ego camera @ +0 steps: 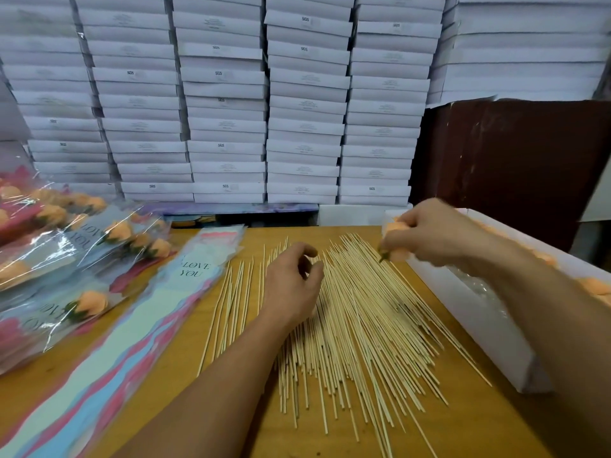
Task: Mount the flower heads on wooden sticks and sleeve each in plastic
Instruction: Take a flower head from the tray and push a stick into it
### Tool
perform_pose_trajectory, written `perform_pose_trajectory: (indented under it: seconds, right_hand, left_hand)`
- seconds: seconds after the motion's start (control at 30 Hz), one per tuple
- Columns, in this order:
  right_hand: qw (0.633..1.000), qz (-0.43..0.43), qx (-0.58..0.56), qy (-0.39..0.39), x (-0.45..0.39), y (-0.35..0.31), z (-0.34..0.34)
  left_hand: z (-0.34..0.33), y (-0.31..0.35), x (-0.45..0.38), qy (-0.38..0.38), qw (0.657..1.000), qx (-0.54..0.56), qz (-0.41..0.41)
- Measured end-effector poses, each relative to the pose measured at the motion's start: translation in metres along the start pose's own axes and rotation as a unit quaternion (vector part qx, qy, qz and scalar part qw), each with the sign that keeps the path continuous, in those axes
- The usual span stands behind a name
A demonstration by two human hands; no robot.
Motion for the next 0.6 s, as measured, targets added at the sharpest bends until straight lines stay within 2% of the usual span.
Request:
perform_pose_trajectory:
  seconds: [0.17, 0.33, 0.43, 0.53, 0.57, 0.6]
  right_hand:
    - [0.998, -0.031, -0.026, -0.042, -0.021, -0.027, -0.061]
    - [0.994, -0.066, -0.071, -0.041, -0.037, -0.029, -0.082]
    - [0.977, -0.042, -0.193, -0.082, -0.039, -0.029, -0.094]
    - [0.930, -0.038, -0.349, -0.105, -0.039, -0.024, -0.100]
    - [0.931, -0.051, -0.351, -0.083, -0.040, -0.019, -0.099]
    - [0.951, -0.066, -0.299, -0.047, -0.042, -0.011, -0.098]
  left_hand:
    - [-0.006, 0.009, 0.004, -0.066, 0.996, 0.060, -0.030]
    - [-0.014, 0.010, 0.007, -0.130, 0.987, 0.091, -0.037]
    - [-0.013, 0.000, 0.004, -0.107, 0.991, 0.085, -0.012]
    - [-0.007, -0.007, 0.000, -0.070, 0.996, 0.060, 0.007]
    - [-0.006, -0.009, -0.001, -0.057, 0.997, 0.050, 0.019]
    - [-0.005, -0.012, -0.002, -0.046, 0.997, 0.045, 0.035]
Point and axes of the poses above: each hand's wrist, its own x-axis away from the middle knuckle, its own z-axis out of the back of the hand, y = z × x, the point moved 6 cm from there along -x, towards the middle knuckle, and after that the axes turned 12 degrees about x, right-handed, at the moved point
